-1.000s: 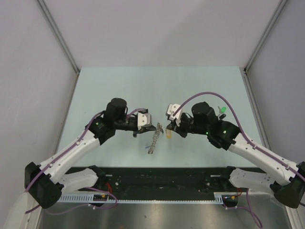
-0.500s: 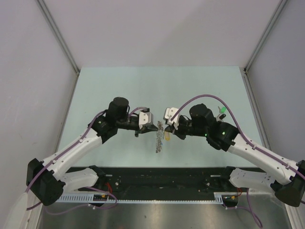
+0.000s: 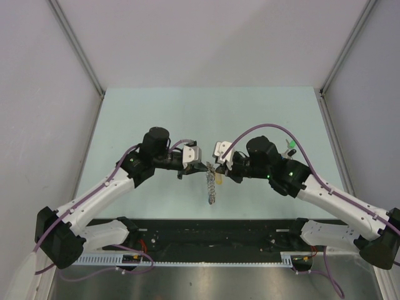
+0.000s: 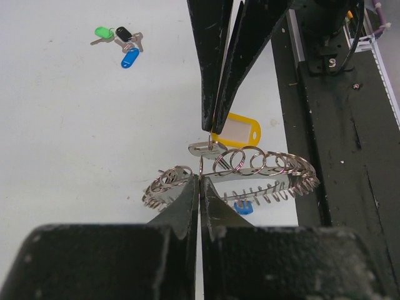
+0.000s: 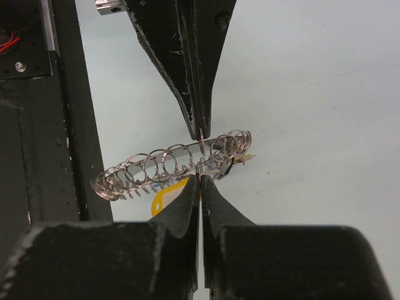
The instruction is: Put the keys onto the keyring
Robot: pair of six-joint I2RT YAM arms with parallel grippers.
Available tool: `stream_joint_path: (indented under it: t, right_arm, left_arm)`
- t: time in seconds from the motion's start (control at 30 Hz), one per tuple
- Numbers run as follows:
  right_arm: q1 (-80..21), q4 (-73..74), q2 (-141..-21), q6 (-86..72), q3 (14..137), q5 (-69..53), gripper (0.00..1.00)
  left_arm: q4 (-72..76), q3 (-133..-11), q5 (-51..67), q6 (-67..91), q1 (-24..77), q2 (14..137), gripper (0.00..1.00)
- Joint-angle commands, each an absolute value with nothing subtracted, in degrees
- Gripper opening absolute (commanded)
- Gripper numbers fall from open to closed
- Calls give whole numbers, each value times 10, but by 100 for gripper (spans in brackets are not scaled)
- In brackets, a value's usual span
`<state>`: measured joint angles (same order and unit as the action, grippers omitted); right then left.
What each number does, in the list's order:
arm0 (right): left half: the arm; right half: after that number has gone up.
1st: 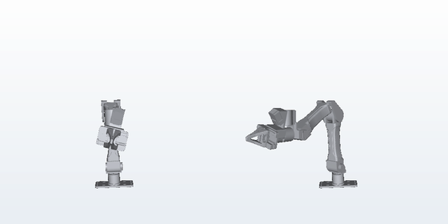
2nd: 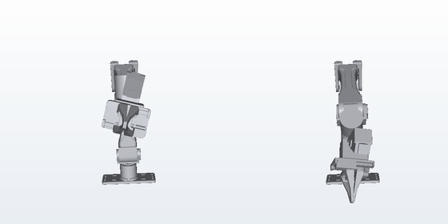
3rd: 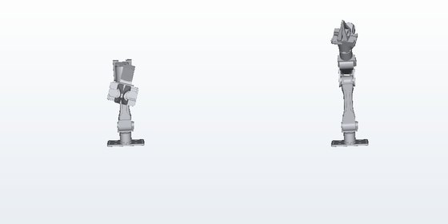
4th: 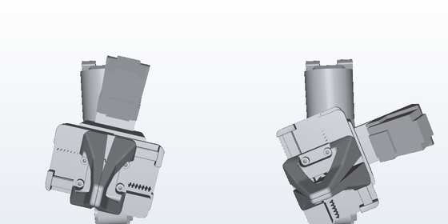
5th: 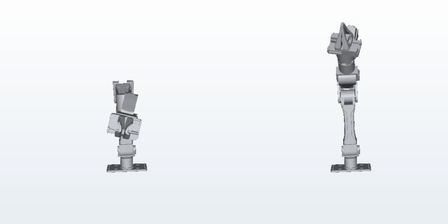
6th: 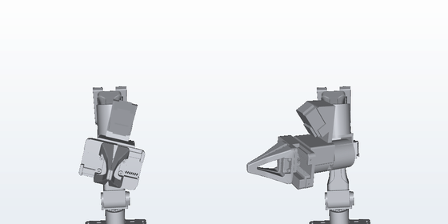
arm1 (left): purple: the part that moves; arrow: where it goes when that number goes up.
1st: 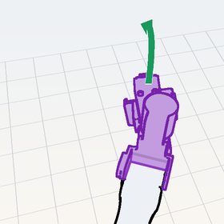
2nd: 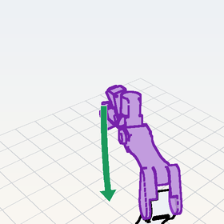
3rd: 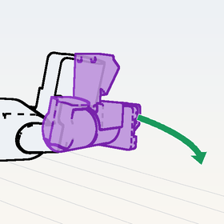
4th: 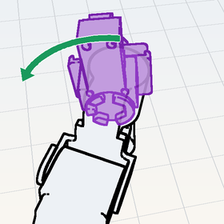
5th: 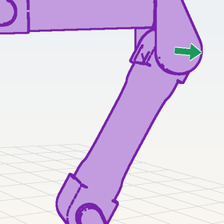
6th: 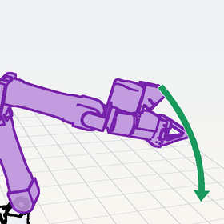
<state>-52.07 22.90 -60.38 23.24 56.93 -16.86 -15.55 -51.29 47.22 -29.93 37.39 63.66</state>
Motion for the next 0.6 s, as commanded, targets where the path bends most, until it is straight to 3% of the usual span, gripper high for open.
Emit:
stream_joint_path:
  t: [0.0, 0.57]
  right_arm:
    - [-526, 217, -606, 242, 594, -159, 0]
    - [-531, 208, -612, 243, 595, -142, 0]
  left_arm:
    - [-129, -521, 502, -297, 379, 635, 0]
    - [-134, -524, 501, -296, 382, 637, 0]
